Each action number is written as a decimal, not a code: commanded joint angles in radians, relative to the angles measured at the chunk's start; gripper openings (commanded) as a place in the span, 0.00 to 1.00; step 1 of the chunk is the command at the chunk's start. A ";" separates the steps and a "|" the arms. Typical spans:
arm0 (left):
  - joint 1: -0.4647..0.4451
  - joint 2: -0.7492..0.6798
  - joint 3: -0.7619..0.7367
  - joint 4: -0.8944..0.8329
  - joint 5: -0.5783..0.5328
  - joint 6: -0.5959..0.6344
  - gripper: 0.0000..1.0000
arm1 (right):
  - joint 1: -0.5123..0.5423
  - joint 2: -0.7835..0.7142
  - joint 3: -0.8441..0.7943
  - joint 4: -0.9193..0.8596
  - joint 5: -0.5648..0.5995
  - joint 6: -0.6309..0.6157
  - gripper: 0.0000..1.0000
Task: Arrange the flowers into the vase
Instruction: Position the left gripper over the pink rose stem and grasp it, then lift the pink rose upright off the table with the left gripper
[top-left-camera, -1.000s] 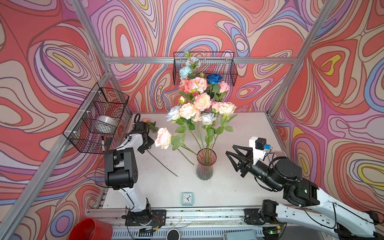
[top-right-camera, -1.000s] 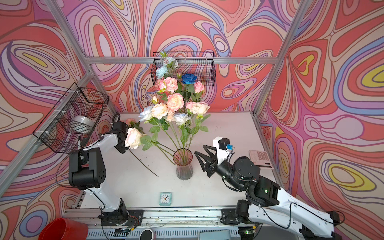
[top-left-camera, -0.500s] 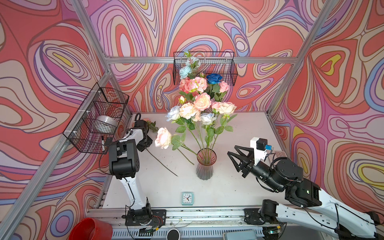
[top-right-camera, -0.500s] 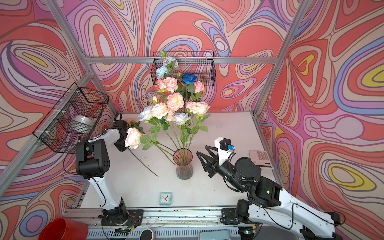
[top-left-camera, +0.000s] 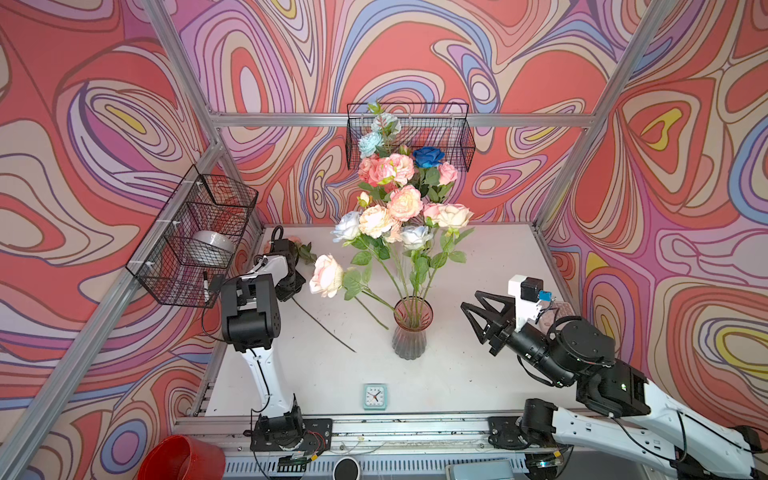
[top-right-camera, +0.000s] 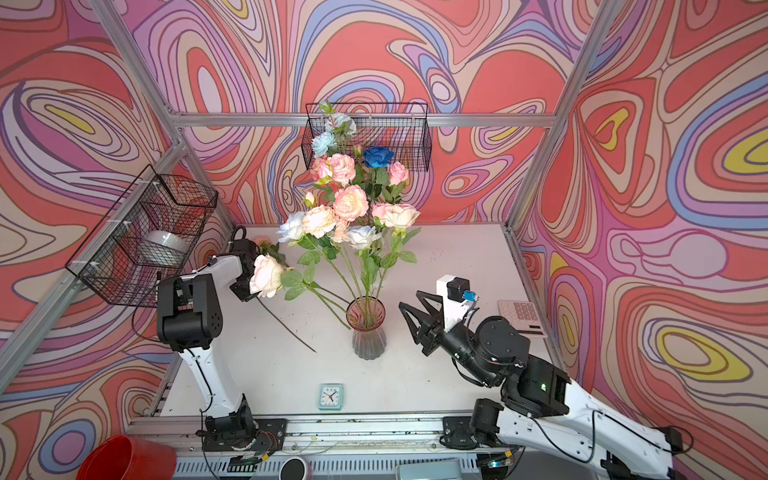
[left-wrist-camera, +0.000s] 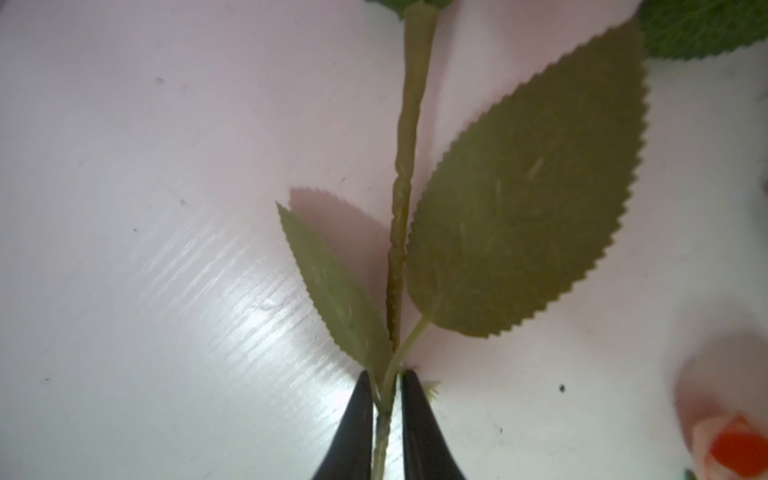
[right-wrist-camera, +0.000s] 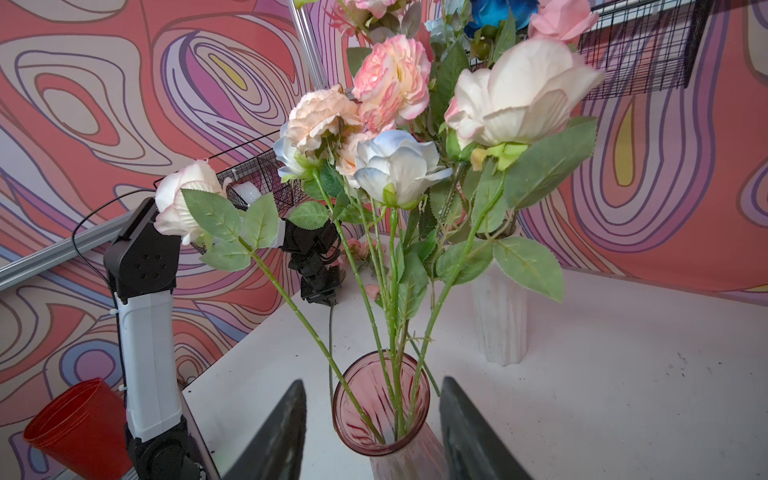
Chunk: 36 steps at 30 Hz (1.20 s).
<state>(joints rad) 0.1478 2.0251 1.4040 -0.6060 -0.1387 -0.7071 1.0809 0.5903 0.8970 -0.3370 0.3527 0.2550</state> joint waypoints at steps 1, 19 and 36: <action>0.005 -0.003 -0.029 -0.027 -0.004 -0.002 0.07 | -0.003 -0.003 0.006 -0.009 0.017 0.005 0.53; -0.082 -0.480 -0.334 0.118 0.110 -0.068 0.00 | -0.004 0.008 0.002 0.016 0.014 0.008 0.53; -0.184 -1.193 -0.485 -0.083 0.109 -0.036 0.00 | -0.004 0.046 0.025 0.042 0.000 0.006 0.53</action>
<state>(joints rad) -0.0330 0.8959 0.8871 -0.5793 -0.0231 -0.7692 1.0809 0.6315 0.8974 -0.3241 0.3576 0.2565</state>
